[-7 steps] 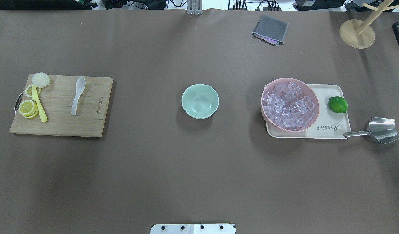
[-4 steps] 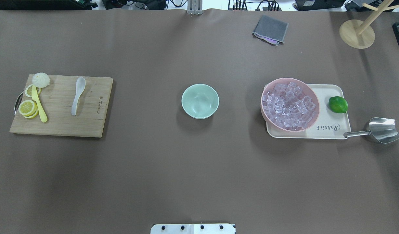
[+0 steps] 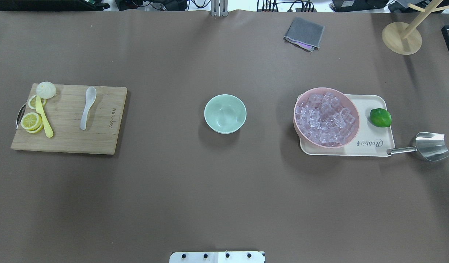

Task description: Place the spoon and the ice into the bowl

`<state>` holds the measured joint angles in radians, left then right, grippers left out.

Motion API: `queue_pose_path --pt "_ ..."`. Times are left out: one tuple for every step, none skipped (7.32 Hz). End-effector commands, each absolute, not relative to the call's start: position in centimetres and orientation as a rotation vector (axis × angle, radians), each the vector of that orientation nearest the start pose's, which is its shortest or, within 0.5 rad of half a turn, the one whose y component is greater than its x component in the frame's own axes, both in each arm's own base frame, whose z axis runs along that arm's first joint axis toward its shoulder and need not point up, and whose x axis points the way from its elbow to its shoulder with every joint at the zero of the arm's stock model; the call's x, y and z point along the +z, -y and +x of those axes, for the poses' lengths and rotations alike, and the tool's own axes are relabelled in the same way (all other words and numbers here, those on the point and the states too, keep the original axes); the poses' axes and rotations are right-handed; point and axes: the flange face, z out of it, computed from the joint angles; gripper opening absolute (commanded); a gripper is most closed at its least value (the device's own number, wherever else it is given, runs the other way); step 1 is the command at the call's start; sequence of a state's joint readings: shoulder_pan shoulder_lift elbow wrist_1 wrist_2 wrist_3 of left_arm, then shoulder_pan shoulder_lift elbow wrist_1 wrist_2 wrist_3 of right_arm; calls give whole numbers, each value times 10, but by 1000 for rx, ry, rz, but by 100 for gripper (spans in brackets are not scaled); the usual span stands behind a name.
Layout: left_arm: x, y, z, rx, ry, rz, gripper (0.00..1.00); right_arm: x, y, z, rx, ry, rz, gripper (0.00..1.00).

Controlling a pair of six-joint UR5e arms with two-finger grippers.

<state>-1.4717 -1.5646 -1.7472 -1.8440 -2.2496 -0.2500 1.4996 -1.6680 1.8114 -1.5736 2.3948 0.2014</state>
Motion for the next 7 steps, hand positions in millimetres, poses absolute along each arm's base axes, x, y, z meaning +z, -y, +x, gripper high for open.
queue_pose_path --pt "498 535 43 139 -778 385 98 556 483 19 26 842 69 100" --pt "480 543 67 68 -817 352 98 534 504 10 -9 828 109 100" --pt "443 554 101 78 -855 359 98 527 507 -1 -34 845 110 100" --pt "431 559 143 124 -859 347 98 528 510 -16 -57 838 97 100" --pt "433 561 167 97 -862 305 98 531 522 -24 -65 846 83 100" --pt "422 561 183 88 -876 294 98 532 521 -24 -63 856 77 100" --pt "422 556 208 32 -864 267 98 531 520 -25 -65 874 72 100"
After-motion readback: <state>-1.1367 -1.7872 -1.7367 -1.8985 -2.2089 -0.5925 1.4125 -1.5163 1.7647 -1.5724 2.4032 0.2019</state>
